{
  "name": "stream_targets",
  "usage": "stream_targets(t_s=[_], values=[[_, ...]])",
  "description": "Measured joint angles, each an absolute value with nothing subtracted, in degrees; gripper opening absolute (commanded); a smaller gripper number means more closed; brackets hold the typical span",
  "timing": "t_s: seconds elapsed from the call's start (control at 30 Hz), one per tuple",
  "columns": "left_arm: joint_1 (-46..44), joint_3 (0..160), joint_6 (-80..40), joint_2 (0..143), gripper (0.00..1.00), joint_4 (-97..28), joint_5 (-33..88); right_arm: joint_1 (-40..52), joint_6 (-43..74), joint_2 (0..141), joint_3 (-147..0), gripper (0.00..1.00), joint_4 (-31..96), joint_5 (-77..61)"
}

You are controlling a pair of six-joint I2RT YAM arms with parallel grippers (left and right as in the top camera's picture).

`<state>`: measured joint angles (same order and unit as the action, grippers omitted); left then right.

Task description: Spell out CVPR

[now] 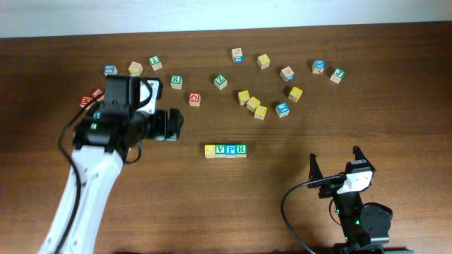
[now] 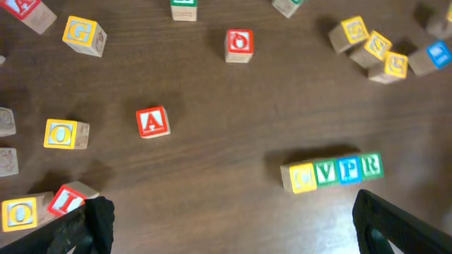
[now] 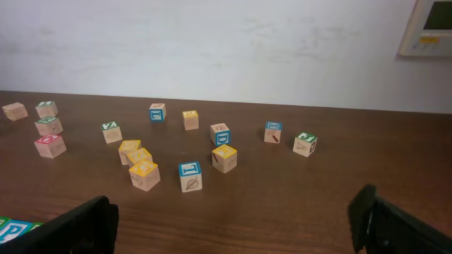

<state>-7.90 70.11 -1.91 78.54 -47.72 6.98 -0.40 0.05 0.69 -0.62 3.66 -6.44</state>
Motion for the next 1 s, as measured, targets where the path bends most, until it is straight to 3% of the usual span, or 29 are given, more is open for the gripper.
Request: stream_targets(t_s=[0.3, 0.47, 1.0], values=[[-6.72, 49.52, 2.24, 45.89, 0.99, -44.99, 6.9, -0.4, 0.03, 0.69, -0.62, 0.98, 3.68, -6.07], [-6.72, 44.73, 2.44, 38.92, 0.99, -44.71, 6.09, -0.4, 0.03, 0.69, -0.62, 0.98, 3.7, -6.07], [5.61, 13.8, 2.52, 12.56, 0.99, -14.15, 10.35, -0.4, 0.03, 0.69, -0.62, 0.98, 3.7, -6.04]])
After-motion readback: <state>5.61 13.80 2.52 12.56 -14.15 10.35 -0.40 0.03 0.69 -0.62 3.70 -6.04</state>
